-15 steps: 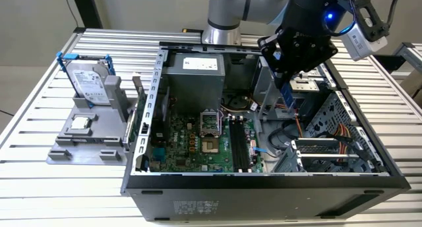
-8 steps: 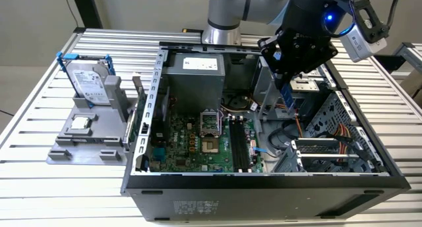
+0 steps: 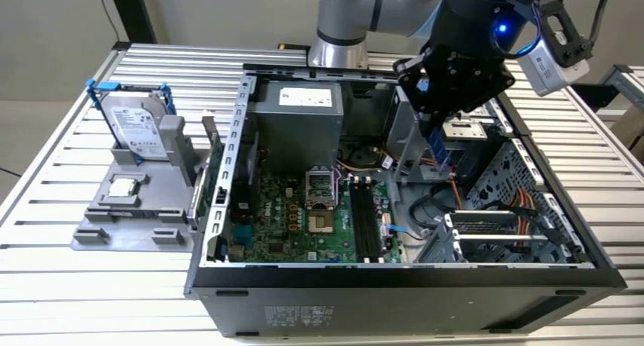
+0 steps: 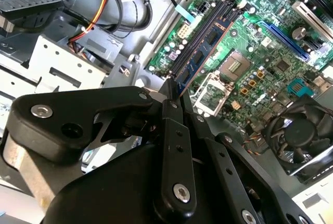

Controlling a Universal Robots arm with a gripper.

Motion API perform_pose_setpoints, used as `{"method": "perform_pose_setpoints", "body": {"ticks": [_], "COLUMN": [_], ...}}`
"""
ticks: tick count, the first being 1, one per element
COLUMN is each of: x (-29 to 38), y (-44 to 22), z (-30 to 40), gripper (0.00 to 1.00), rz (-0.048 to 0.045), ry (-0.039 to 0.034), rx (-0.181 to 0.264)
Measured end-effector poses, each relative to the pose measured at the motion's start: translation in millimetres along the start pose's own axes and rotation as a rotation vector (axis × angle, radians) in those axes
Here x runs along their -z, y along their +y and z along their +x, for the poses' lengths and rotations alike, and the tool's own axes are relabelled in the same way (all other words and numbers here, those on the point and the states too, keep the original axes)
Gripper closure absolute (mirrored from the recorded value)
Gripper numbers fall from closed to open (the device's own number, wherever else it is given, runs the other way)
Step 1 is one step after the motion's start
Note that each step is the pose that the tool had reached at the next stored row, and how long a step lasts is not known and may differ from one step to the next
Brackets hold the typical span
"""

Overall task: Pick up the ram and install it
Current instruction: 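Insert the ram into the slot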

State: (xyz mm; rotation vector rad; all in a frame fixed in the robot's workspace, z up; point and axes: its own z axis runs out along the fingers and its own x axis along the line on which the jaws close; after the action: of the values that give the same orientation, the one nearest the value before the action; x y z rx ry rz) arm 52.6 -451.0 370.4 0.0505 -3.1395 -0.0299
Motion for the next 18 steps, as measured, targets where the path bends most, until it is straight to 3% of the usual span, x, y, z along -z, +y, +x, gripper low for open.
{"method": "perform_pose_setpoints", "body": {"ticks": [18], "x": [-3.1], "y": [-4.9], "z": [-1.3], "gripper": [1.0], "rz": [0.0003], "ry": [0.0001], "rx": [-0.002]}}
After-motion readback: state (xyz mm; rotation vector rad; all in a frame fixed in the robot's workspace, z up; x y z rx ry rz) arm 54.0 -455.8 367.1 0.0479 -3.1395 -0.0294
